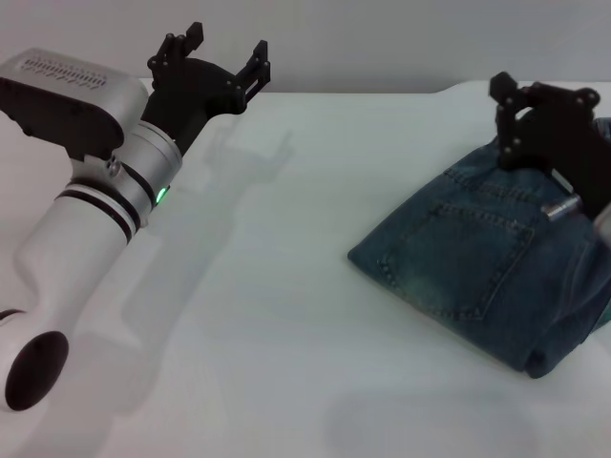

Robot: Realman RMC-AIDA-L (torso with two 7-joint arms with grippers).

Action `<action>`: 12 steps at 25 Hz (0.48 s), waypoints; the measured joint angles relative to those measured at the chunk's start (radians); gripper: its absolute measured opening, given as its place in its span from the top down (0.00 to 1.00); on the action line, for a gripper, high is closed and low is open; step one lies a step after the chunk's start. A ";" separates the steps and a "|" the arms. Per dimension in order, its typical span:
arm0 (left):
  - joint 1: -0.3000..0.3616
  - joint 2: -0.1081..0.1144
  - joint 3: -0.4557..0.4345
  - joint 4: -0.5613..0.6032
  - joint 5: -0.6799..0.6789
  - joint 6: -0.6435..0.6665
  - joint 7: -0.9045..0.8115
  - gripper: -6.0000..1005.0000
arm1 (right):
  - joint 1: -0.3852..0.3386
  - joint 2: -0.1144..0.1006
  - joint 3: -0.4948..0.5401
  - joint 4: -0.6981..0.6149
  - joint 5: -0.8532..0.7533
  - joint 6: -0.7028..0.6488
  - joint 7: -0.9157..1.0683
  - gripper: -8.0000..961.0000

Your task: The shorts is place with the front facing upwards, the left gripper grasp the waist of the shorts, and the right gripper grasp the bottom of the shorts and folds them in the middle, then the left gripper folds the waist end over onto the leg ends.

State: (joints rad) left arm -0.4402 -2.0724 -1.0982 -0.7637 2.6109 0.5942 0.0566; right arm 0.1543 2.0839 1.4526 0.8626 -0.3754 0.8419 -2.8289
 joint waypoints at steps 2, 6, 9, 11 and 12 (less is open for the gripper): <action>-0.002 0.000 0.003 0.000 0.000 -0.002 0.000 0.17 | 0.008 -0.001 0.006 -0.071 0.071 0.091 -0.033 0.99; -0.005 0.000 0.011 0.000 0.000 -0.006 0.000 0.17 | -0.014 -0.003 0.014 -0.093 0.139 0.095 -0.040 0.99; -0.014 -0.001 0.015 0.000 0.000 -0.012 0.000 0.17 | -0.050 -0.004 0.015 -0.036 0.190 -0.015 -0.034 0.99; -0.018 -0.001 0.018 0.000 0.000 -0.017 -0.001 0.17 | -0.076 -0.003 0.028 0.019 0.203 -0.101 -0.035 0.99; -0.020 -0.001 0.020 0.000 0.000 -0.019 -0.001 0.17 | -0.088 -0.001 0.037 0.050 0.217 -0.146 -0.037 0.99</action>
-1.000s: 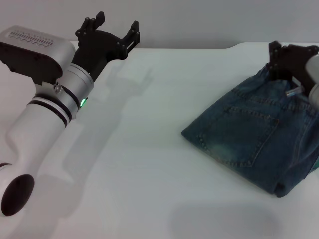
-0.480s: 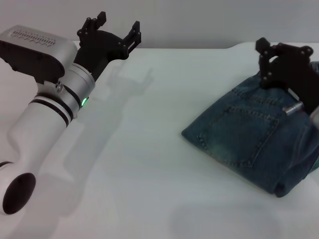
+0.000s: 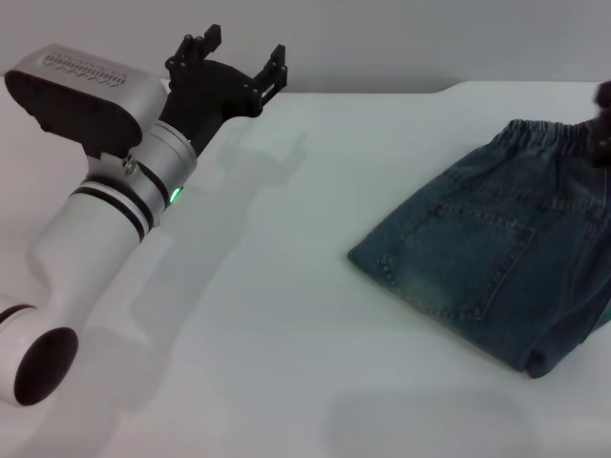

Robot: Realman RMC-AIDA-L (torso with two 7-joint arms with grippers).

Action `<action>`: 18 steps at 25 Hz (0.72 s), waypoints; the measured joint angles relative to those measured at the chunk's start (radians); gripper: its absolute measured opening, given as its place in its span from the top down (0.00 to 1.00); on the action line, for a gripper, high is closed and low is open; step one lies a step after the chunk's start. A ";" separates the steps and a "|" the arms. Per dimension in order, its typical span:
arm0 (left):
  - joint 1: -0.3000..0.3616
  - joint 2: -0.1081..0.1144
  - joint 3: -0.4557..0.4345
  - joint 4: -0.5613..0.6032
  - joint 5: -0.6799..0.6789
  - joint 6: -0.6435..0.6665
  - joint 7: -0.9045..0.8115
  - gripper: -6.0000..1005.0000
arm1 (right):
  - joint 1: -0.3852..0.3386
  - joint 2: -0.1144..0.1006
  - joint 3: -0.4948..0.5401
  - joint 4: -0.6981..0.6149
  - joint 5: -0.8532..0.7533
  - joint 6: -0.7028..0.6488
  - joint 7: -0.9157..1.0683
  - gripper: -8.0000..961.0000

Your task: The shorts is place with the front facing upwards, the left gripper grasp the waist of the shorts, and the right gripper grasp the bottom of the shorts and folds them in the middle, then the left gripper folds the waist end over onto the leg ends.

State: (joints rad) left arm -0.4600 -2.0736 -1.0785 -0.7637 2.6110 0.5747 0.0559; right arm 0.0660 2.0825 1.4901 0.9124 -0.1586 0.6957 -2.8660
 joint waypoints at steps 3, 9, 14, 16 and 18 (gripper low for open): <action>-0.005 0.000 0.002 0.000 0.000 -0.007 -0.001 0.17 | -0.029 0.000 0.038 0.076 0.050 -0.111 -0.006 0.99; -0.012 0.000 0.003 0.001 0.000 -0.013 -0.013 0.17 | -0.067 -0.003 0.140 0.255 -0.059 -0.227 -0.017 0.99; -0.013 0.000 0.011 0.001 0.000 -0.014 -0.015 0.17 | -0.065 -0.004 0.197 0.459 -0.145 -0.444 -0.017 0.99; -0.013 0.000 0.014 0.001 -0.001 -0.014 -0.018 0.17 | -0.052 0.001 0.218 0.529 -0.207 -0.545 -0.017 0.99; -0.010 0.000 0.014 -0.003 -0.002 -0.010 -0.025 0.17 | -0.031 0.004 0.236 0.582 -0.269 -0.647 -0.017 0.99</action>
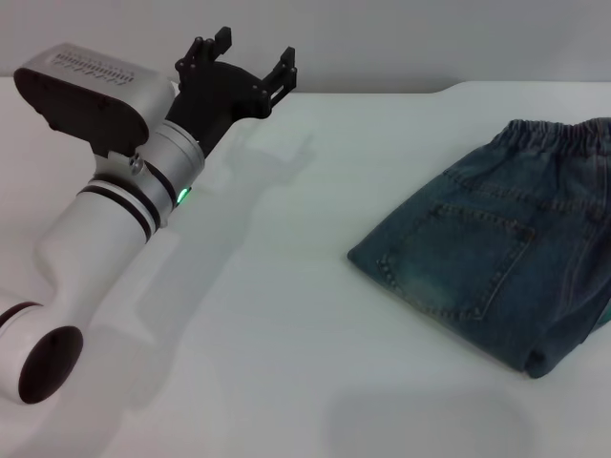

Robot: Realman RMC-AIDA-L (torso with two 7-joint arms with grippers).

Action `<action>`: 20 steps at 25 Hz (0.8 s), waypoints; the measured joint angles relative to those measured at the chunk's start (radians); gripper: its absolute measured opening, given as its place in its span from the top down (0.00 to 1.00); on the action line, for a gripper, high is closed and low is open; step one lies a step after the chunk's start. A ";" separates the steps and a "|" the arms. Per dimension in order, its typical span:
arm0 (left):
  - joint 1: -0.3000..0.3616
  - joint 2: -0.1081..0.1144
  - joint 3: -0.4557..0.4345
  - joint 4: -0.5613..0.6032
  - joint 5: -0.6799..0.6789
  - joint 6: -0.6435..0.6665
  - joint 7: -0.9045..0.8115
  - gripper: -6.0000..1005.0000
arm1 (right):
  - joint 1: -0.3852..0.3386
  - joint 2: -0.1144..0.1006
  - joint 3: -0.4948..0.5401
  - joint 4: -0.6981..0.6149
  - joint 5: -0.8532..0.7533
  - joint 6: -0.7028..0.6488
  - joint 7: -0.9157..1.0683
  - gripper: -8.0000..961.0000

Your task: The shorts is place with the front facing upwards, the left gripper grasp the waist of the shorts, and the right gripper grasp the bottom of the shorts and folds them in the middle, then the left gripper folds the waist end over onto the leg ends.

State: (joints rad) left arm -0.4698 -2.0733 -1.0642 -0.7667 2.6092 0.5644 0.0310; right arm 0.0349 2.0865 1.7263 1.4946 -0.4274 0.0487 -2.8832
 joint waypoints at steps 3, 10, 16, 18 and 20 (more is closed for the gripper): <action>0.004 0.001 0.000 -0.003 -0.002 0.001 -0.002 0.17 | 0.036 0.001 0.040 0.048 -0.048 -0.107 0.002 0.99; 0.002 0.000 0.007 -0.003 -0.010 0.002 -0.003 0.17 | 0.126 0.001 0.164 0.093 -0.205 -0.282 0.060 0.99; -0.003 -0.001 0.009 -0.002 -0.012 0.003 -0.003 0.17 | 0.222 0.000 0.231 0.119 -0.599 -0.554 0.365 0.99; -0.004 -0.002 0.011 -0.002 -0.012 0.001 -0.003 0.16 | 0.223 -0.002 0.205 0.108 -0.852 -0.643 0.583 0.99; -0.005 -0.002 0.012 -0.002 -0.012 0.001 -0.004 0.16 | 0.189 -0.004 0.124 0.082 -1.181 -0.769 0.890 0.99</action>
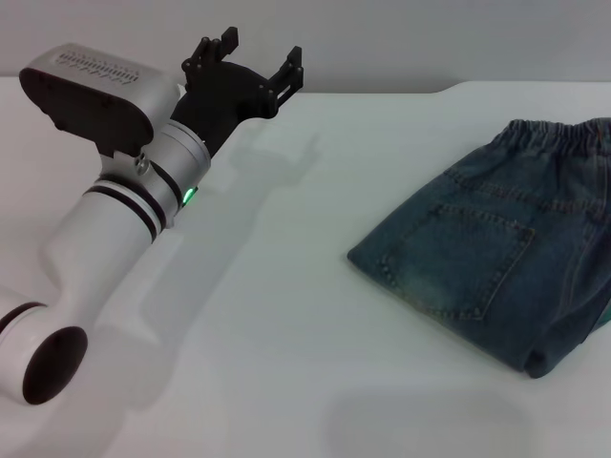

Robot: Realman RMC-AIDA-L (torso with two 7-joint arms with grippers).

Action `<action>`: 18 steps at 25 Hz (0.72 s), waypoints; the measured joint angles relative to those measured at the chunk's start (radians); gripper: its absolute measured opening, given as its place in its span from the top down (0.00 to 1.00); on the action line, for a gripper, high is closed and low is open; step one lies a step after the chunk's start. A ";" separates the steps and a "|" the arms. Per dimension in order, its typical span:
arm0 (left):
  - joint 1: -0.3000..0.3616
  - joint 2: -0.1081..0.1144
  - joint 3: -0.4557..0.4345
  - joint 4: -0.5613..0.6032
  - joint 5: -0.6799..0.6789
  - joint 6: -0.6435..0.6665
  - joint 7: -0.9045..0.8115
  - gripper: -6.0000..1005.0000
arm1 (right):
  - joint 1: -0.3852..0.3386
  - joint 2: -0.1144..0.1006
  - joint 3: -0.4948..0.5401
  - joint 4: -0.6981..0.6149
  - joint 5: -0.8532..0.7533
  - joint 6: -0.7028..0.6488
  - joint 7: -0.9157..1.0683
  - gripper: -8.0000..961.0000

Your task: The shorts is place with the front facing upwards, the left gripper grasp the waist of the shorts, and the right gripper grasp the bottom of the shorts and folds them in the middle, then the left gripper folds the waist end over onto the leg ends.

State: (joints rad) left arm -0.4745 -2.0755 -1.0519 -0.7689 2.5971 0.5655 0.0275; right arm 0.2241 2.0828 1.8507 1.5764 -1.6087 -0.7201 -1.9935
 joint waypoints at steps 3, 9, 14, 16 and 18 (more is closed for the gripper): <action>0.000 0.000 0.000 0.003 0.000 0.001 0.000 0.16 | -0.067 -0.003 -0.154 -0.061 -0.412 -0.230 0.389 0.99; 0.003 0.002 0.000 0.001 0.000 0.005 0.000 0.16 | -0.130 -0.004 -0.401 -0.364 -0.818 -0.522 0.854 0.99; 0.002 0.003 0.000 0.004 0.000 0.006 0.000 0.16 | -0.138 -0.003 -0.601 -0.523 -0.798 -0.608 1.097 0.99; 0.002 0.003 0.000 0.007 0.000 0.006 0.000 0.16 | -0.142 -0.004 -0.691 -0.558 -0.730 -0.603 1.104 0.99; 0.004 0.004 0.000 0.007 0.000 0.007 0.000 0.16 | -0.146 -0.005 -0.761 -0.573 -0.657 -0.594 1.106 0.99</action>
State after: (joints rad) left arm -0.4709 -2.0711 -1.0517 -0.7617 2.5972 0.5722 0.0275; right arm 0.0783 2.0781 1.0897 1.0039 -2.2660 -1.3145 -0.8877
